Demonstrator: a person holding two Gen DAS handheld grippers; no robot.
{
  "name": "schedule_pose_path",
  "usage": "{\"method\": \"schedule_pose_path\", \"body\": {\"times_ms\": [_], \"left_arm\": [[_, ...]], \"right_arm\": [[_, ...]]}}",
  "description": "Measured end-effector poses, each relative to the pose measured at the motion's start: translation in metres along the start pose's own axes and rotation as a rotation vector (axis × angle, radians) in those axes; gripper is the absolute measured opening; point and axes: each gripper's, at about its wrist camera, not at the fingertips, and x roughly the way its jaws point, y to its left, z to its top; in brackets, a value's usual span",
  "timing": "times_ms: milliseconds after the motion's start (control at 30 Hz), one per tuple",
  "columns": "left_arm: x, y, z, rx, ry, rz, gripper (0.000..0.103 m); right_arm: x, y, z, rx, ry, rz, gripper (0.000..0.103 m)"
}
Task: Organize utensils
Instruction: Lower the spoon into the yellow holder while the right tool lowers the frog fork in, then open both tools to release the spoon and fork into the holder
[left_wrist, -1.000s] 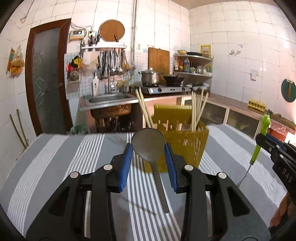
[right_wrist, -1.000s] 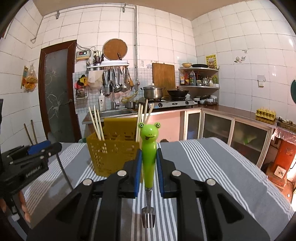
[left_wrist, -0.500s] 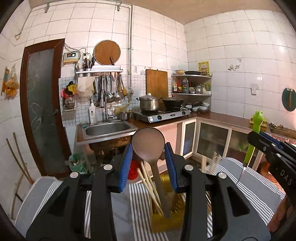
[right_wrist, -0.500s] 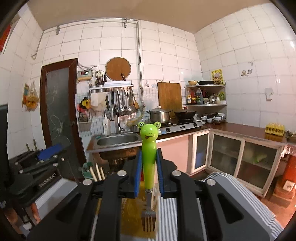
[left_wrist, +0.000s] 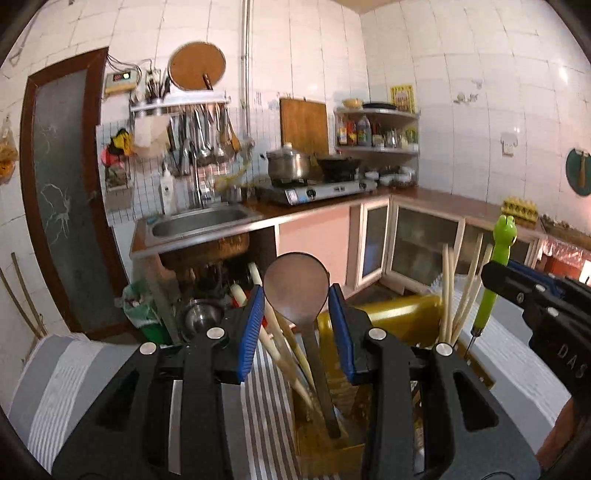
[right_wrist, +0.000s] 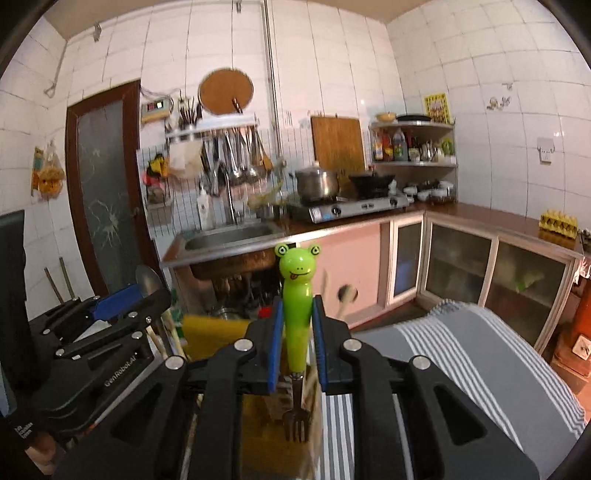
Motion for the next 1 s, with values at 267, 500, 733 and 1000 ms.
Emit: {"method": "schedule_pose_path", "body": {"times_ms": [267, 500, 733, 1000], "left_arm": [[-0.004, -0.003, -0.017, 0.007, 0.014, -0.007, 0.036], [-0.063, 0.014, -0.029, 0.002, -0.025, 0.053, 0.069], [-0.155, 0.039, -0.058, -0.101, -0.092, 0.092, 0.098], [-0.221, 0.038, -0.113, -0.146, -0.054, 0.093, 0.098]], "right_arm": [[0.025, -0.006, -0.027, 0.004, 0.104, -0.02, 0.016], [-0.003, -0.009, -0.027, -0.027, 0.081, -0.041, 0.055], [-0.078, -0.008, -0.038, -0.043, 0.032, -0.015, 0.09], [-0.163, 0.005, -0.102, -0.065, 0.024, 0.014, 0.098]]}}
